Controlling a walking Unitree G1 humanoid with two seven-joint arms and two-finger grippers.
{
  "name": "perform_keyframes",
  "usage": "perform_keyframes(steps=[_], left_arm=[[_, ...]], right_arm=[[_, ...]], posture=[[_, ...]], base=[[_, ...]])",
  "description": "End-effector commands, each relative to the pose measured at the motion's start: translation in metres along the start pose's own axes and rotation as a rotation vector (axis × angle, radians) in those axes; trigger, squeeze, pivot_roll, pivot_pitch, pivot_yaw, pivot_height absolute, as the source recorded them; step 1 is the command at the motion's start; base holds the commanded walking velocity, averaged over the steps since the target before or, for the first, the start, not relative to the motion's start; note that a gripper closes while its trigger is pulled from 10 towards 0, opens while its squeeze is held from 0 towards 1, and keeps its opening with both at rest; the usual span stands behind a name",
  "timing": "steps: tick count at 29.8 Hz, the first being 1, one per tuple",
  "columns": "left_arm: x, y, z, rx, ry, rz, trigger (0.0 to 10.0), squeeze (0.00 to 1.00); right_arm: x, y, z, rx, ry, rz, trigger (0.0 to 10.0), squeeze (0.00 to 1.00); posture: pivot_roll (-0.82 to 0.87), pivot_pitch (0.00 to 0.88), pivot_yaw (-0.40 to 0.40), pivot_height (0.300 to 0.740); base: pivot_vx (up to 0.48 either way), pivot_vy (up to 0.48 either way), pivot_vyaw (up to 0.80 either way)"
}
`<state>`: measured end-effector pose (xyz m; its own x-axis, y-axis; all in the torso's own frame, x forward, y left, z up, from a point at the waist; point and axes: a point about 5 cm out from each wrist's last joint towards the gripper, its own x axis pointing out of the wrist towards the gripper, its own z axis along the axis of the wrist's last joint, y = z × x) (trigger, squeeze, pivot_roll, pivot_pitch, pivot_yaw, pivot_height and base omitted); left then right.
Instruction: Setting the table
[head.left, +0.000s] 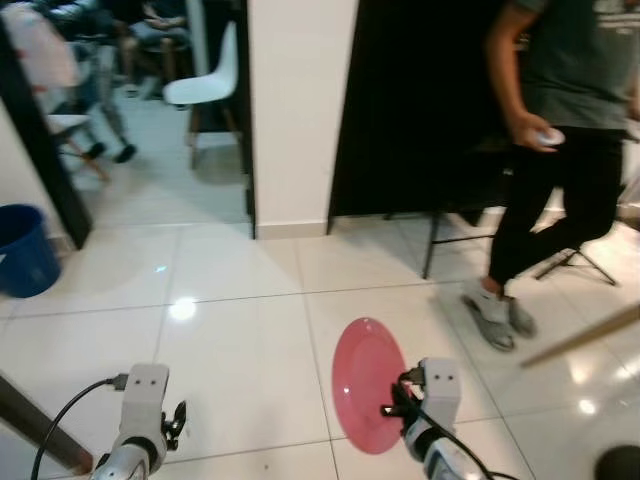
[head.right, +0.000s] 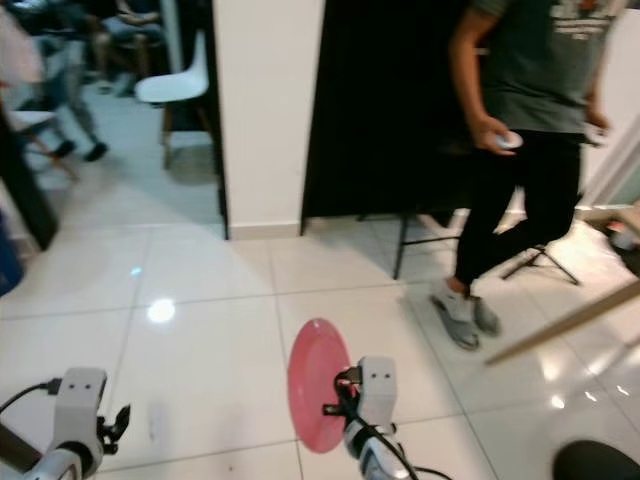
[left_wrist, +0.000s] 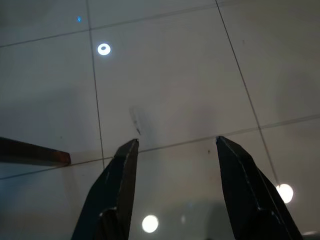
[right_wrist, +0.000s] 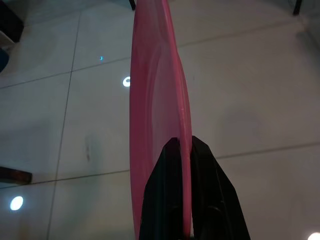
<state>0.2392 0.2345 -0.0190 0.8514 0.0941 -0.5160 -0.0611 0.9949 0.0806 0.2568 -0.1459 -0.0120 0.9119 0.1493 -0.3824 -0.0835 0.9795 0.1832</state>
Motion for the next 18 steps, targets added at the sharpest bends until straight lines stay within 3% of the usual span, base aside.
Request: perform_keyframes(steps=[1,18], left_arm=[[-0.0001,-0.0028,-0.0025,0.014,0.003,-0.015,10.0,0.00],[0.0012,-0.0049,-0.0019,0.018,-0.012,-0.020,10.0,0.00]], right_arm=[[-0.0011,-0.0044,-0.0017,-0.015,0.004,-0.019,10.0,0.00],[0.0002,-0.0051,-0.0037,-0.025,0.014,-0.021,10.0,0.00]], posture=[[-0.02,0.000,0.070,0.740],[0.00,0.000,0.053,0.740]], base=[[0.000,0.000,-0.77],[0.000,0.000,-0.76]])
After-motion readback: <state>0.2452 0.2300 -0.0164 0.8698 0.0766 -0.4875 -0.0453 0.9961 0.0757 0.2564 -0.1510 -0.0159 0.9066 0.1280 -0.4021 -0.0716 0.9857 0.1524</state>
